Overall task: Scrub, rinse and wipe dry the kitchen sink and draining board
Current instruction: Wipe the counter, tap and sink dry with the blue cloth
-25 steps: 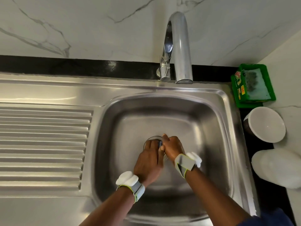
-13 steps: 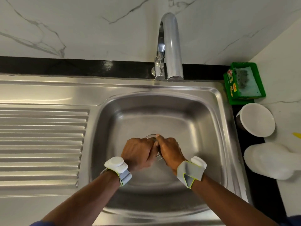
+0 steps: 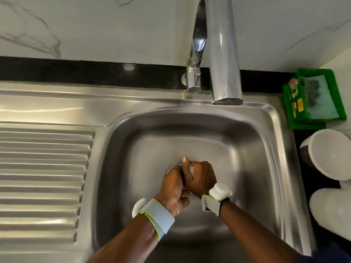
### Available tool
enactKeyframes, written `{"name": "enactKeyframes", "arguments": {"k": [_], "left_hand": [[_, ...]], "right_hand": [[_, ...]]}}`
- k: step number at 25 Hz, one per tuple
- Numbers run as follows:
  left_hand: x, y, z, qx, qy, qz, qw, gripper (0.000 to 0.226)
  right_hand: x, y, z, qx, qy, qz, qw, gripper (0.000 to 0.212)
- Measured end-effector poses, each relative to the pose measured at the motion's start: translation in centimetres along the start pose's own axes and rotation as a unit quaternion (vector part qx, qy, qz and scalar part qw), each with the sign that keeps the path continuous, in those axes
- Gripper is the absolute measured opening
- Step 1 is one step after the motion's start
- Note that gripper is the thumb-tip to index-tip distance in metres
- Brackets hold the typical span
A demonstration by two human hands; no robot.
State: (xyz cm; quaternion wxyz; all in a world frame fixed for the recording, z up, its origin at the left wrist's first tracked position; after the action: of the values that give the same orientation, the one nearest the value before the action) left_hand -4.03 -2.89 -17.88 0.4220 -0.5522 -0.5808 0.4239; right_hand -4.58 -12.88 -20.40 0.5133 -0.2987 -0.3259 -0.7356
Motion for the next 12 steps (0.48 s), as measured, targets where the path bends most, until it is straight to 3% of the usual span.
{"name": "enactKeyframes", "arguments": {"k": [3,5,7,9,10,12], "left_hand": [[0.5,1.4,0.4,-0.011,0.059,-0.003,0.998,0.045],[1.4,2.3,0.8,-0.127,0.145,-0.036,0.981,0.041],[2.8,2.6,1.1,-0.239,0.175,-0.048,0.954,0.019],[4.1,2.2,1.1,-0.287,0.179,-0.024,0.941,0.022],[4.7,1.3,0.8,-0.314,0.188,-0.016,0.931,0.018],[5.3,-0.2,0.1,-0.345,0.18,0.011,0.921,0.01]], "right_hand": [[-0.3,-0.5,-1.2,-0.038,-0.055,0.066,0.996,0.06],[0.4,-1.0,-1.4,-0.166,-0.008,0.115,0.979,0.049],[1.2,-1.6,-1.7,-0.342,0.155,0.157,0.913,0.029],[2.6,-2.5,-1.1,-0.431,0.269,0.186,0.841,0.012],[3.5,-3.1,-0.5,-0.414,0.272,0.196,0.846,0.009],[4.9,-3.9,-0.4,-0.315,0.193,0.181,0.911,0.013]]}}
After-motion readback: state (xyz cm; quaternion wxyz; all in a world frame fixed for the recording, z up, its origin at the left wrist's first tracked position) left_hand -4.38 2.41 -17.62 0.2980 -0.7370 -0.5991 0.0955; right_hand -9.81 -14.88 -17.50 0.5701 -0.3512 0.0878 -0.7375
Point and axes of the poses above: each hand's wrist, its own y-axis towards the middle knuckle, its own x-axis out of the back of the hand, z = x × y, the point moved 2 cm from there along y, towards the middle knuckle, and after that the axes turned 9 degrees about -z, right-handed, at the moved point
